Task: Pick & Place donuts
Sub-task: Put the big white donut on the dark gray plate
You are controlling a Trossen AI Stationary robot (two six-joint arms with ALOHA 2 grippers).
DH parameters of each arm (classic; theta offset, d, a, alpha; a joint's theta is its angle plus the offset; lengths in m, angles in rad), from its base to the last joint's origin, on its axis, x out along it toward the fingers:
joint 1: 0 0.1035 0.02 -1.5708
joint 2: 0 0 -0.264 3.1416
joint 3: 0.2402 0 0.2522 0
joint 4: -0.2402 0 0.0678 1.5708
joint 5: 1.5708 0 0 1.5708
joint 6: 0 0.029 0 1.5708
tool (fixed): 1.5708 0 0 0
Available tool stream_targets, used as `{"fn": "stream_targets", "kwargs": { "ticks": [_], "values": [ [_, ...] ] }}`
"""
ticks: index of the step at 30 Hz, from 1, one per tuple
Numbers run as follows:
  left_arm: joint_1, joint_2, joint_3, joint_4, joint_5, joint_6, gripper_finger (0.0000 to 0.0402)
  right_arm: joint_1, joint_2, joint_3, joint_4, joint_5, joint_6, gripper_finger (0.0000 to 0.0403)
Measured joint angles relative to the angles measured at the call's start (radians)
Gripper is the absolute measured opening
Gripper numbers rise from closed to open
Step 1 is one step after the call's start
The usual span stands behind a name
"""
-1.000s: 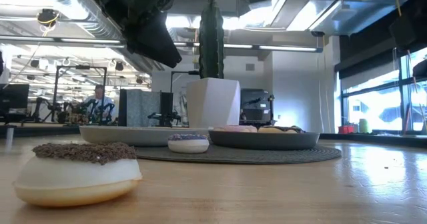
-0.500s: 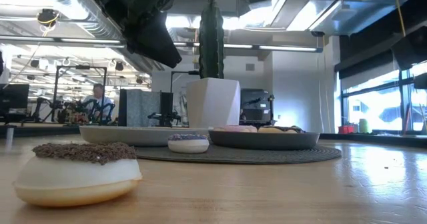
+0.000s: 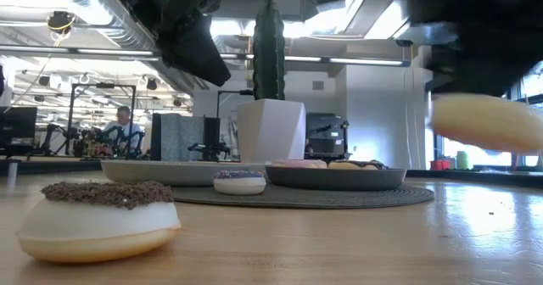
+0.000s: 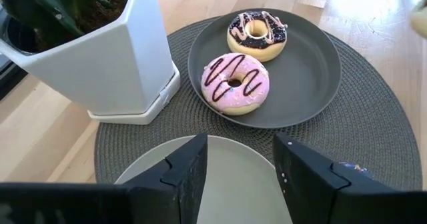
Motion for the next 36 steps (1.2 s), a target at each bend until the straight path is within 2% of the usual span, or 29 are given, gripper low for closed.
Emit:
{"fn": "stream_targets", "kwargs": {
  "ticks": [6,14,17,25,36],
  "values": [
    [0.000,0.000,0.000,0.000,0.000,0.000,0.0168,-0.203,0.001,0.065,0.077,0.034,-0.260,0.0054],
    [0.000,0.000,0.000,0.000,0.000,0.000,0.0165,-0.376,0.035,0.069,0.157,0.001,-0.346,0.0054],
    [0.000,0.000,-0.001,0.000,0.000,0.000,0.0164,-0.397,0.077,0.069,0.167,-0.017,-0.337,0.0054],
    [0.000,0.000,-0.001,-0.001,0.002,0.000,0.0168,-0.396,0.184,0.069,0.185,0.042,-0.338,0.0054],
    [0.000,0.000,-0.001,0.005,0.002,-0.021,0.0167,-0.395,0.208,0.069,0.193,0.042,-0.360,0.0055]
  ]
}}
